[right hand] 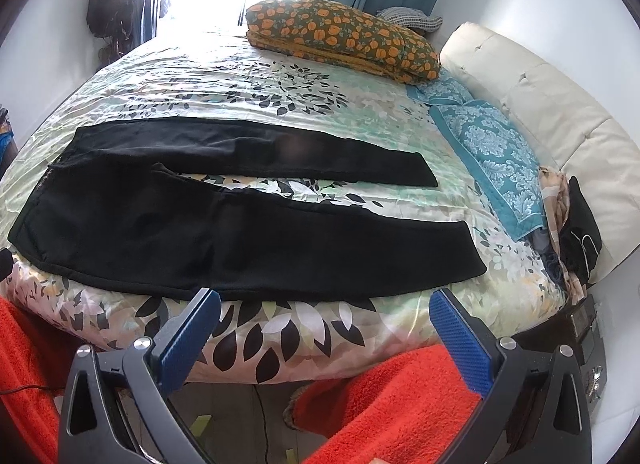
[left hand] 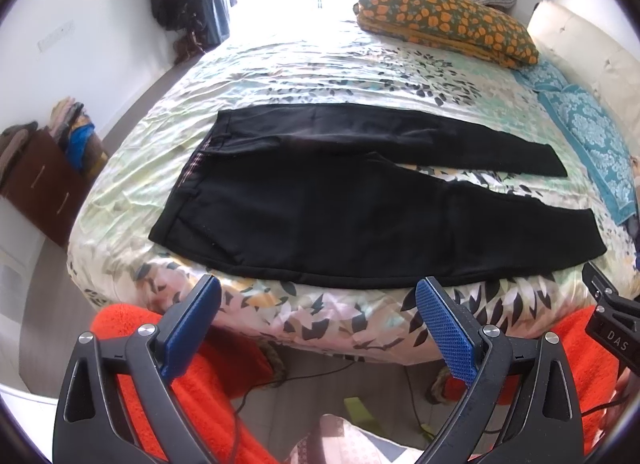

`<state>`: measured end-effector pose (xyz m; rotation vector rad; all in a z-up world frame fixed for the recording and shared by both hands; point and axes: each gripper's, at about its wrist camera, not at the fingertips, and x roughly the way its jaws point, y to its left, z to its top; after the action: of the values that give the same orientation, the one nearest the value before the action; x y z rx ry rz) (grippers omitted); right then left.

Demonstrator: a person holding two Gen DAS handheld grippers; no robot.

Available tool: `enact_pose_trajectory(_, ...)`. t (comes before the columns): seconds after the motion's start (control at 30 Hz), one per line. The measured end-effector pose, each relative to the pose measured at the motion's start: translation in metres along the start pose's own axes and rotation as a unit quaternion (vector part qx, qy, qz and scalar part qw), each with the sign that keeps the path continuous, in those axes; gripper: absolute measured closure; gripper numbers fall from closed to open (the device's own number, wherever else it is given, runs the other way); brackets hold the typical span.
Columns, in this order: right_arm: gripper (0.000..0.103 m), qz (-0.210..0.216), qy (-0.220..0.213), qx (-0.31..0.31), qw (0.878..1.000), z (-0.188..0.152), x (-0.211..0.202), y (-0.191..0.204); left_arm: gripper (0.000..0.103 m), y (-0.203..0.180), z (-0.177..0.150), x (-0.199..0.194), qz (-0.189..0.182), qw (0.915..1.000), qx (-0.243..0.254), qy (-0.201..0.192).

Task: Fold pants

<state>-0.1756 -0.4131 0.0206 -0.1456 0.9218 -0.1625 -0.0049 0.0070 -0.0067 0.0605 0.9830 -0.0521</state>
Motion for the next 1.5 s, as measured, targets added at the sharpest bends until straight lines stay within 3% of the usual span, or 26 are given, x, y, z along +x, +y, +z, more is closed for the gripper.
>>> enact_pose_trajectory(1.5, 0.000, -0.014, 0.007, 0.012, 1.000, 0.006, 0.002, -0.007, 0.004, 0.006, -0.002, 0.009, -0.005, 0.9994, -0.020, 0.029)
